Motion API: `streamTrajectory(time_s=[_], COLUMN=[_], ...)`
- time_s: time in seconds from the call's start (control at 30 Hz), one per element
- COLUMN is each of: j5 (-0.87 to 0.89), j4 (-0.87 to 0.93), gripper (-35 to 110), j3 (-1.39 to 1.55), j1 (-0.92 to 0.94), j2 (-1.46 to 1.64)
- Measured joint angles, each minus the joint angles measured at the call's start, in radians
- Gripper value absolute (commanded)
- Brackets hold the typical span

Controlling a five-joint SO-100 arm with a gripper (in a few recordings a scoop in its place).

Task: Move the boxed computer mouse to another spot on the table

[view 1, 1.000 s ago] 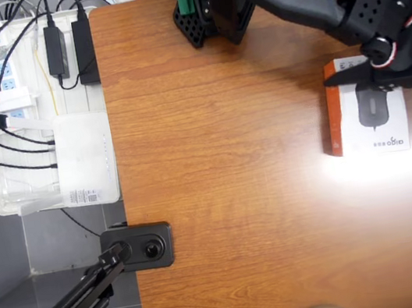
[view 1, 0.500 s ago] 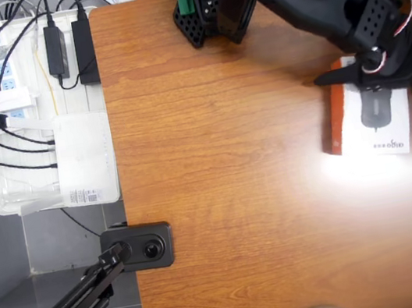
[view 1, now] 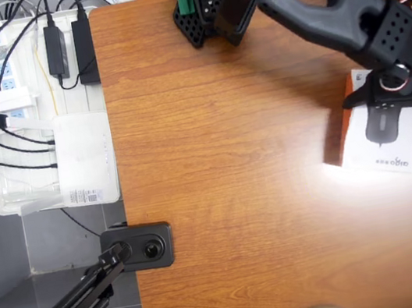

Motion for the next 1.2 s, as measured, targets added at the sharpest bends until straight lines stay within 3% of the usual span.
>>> streamTrajectory(time_s=[0.17,0.33,0.43,0.6,0.77,1.0,1.2], j5=[0.017,0.144,0.167,0.101,-0.107,-0.233,-0.241], j4=[0.006,0.011,-0.006,-0.118,-0.107,0.084,0.069], gripper=[0,1,1,1,1,1,1], j3=[-0.302,-0.652,-0.666,-0.325,0.169,0.551,0.67], j1=[0.147,0.353,0.502,0.842,1.103,1.193,1.192], j2=[-0.063,-0.057,0.051,0.414,0.801,1.012,0.92])
